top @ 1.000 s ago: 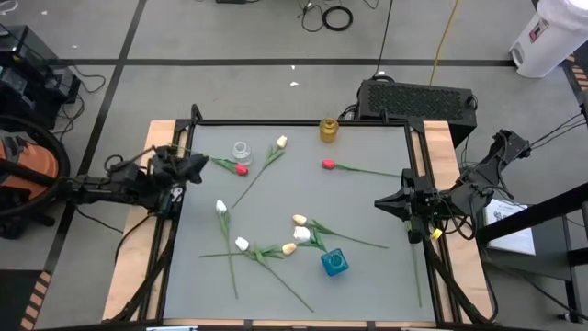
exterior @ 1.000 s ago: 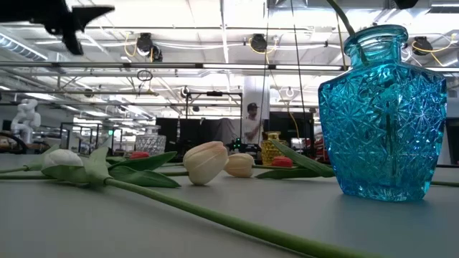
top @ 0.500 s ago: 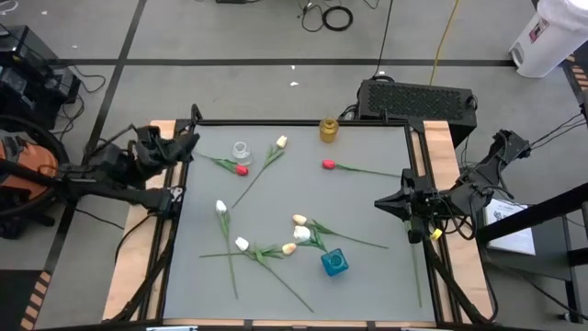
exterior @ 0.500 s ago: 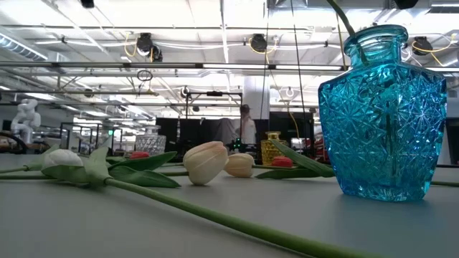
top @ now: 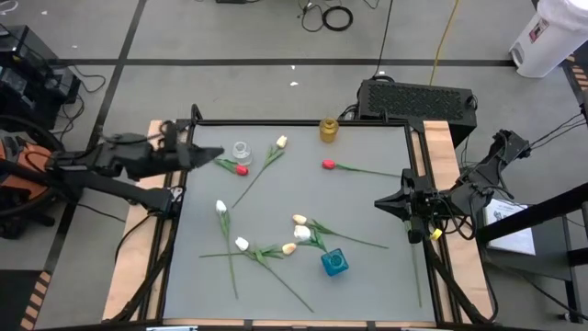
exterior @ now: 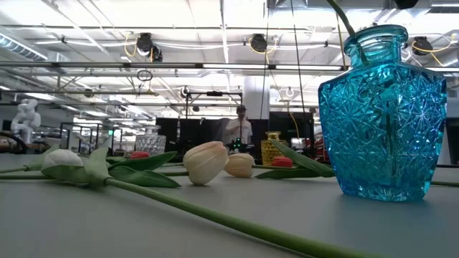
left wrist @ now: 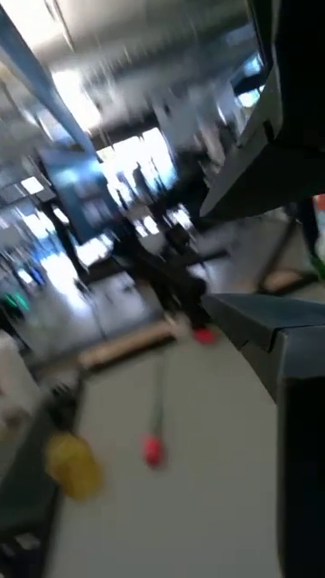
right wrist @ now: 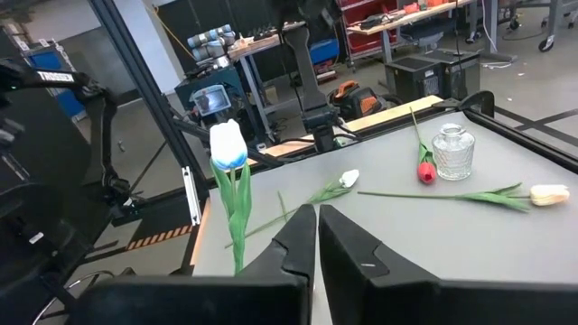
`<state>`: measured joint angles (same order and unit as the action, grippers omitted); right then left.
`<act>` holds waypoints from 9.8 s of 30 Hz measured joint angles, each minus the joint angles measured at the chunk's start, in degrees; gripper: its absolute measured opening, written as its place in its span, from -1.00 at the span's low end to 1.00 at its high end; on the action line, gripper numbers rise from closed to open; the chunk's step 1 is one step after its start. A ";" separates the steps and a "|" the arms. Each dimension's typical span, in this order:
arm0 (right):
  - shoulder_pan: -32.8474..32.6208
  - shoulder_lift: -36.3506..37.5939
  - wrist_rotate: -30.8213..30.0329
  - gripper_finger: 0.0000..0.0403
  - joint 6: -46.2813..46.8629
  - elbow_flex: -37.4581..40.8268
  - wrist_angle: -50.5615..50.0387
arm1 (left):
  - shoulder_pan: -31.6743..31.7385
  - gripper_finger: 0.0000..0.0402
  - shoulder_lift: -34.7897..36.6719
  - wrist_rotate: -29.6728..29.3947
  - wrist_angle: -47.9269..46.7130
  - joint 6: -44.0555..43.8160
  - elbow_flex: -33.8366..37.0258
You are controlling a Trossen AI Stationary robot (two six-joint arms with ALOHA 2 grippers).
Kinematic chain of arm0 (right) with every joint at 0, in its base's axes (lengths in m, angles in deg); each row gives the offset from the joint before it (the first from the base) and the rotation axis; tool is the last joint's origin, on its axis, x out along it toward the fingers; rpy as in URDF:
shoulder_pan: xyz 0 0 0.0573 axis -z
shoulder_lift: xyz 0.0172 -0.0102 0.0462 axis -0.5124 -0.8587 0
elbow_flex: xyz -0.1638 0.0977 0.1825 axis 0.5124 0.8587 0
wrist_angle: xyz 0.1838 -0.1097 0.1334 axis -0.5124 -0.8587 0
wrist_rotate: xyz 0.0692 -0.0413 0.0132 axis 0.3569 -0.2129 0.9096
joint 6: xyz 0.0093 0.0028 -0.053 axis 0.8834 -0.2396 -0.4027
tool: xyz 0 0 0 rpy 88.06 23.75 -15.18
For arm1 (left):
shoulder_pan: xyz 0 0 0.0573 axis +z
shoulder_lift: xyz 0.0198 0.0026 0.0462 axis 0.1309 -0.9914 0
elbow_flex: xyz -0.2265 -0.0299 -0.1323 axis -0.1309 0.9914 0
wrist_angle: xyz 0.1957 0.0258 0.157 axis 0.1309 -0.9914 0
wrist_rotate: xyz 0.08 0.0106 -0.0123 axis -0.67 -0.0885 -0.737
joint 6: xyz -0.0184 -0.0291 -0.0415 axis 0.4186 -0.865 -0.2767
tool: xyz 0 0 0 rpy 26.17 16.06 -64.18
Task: Sort flowers into vase by color
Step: Put the top white tulip into the blue vase
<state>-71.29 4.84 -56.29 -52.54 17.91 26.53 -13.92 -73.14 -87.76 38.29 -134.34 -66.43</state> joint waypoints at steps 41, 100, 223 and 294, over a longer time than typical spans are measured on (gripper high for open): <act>-0.01 0.00 0.00 -0.95 -1.92 -0.02 -4.13 | -10.20 -0.26 -30.03 19.17 -39.15 -32.84 3.51; -0.02 -0.04 0.31 -0.95 7.75 -0.02 -3.81 | -10.86 -0.26 -45.73 21.15 -20.51 -31.48 12.12; -0.04 -0.02 6.12 -0.95 4.52 -0.02 -3.85 | -8.74 -0.96 -47.77 20.44 -14.97 -33.30 12.07; 0.71 -0.02 1.01 -0.94 -7.66 -0.72 17.52 | -0.54 -0.99 -34.73 -14.64 -20.95 27.53 -29.25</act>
<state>-70.58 4.82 -55.29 -60.20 17.19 44.06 -14.46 -107.87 -102.40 17.34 -106.82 -95.67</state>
